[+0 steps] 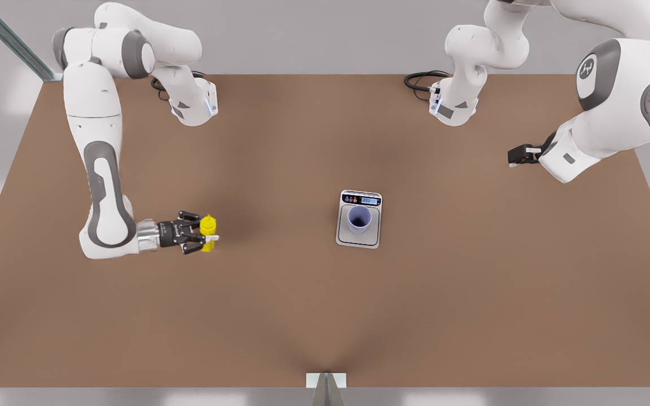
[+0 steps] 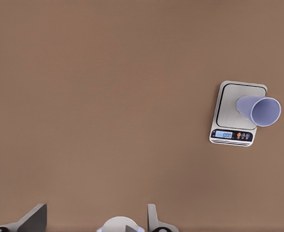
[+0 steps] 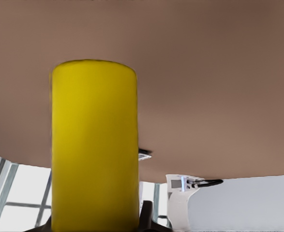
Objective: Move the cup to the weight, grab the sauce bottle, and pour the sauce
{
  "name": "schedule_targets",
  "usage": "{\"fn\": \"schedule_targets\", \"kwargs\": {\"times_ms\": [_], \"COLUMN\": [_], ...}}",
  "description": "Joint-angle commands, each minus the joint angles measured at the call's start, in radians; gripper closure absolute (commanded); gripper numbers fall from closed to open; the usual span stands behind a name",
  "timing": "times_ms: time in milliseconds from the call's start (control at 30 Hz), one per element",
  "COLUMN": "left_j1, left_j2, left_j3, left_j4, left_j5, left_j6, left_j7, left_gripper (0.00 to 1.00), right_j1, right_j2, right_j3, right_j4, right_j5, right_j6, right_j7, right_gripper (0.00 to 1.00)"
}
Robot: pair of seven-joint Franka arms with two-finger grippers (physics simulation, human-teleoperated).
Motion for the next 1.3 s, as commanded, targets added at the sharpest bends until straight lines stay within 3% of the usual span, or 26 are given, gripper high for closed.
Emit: {"fn": "schedule_targets", "kwargs": {"times_ms": [0, 267, 567, 600, 667, 733, 1267], "left_j1": [-0.001, -0.001, -0.002, -0.001, -0.002, -0.002, -0.002], "left_j2": [0.000, 0.000, 0.000, 0.000, 0.000, 0.000, 0.001], "left_j3": [0.000, 0.001, -0.010, -0.010, -0.010, -0.010, -0.011], "left_j4": [0.000, 0.000, 0.000, 0.000, 0.000, 0.002, 0.003], "left_j5": [0.001, 0.003, 0.004, 0.004, 0.004, 0.012, 0.007], "left_j6": [0.000, 0.000, -0.005, -0.005, -0.005, -0.005, -0.003], "left_j7": [0.000, 0.002, 0.000, 0.000, 0.000, 0.000, 0.000], "left_gripper": [0.00, 0.00, 0.00, 0.00, 0.00, 0.00, 0.00], "right_j1": [-0.005, -0.102, -0.125, -0.133, -0.133, -0.134, -0.146], "right_j2": [0.003, 0.045, 0.099, 0.107, 0.110, 0.111, 0.110], "right_j3": [0.000, 0.052, 0.052, 0.052, 0.052, 0.052, 0.038], "right_j4": [-0.003, -0.068, -0.091, -0.091, -0.089, -0.091, -0.072], "right_j5": [0.035, 0.092, 0.087, 0.086, 0.086, 0.084, 0.032], "right_j6": [0.008, -0.080, -0.081, -0.081, -0.078, -0.078, -0.068], "right_j7": [-0.003, 0.058, -0.095, -0.095, -0.092, -0.093, -0.115], "right_gripper": [0.69, 0.69, 0.65, 0.62, 0.26, 0.00, 0.00]}}
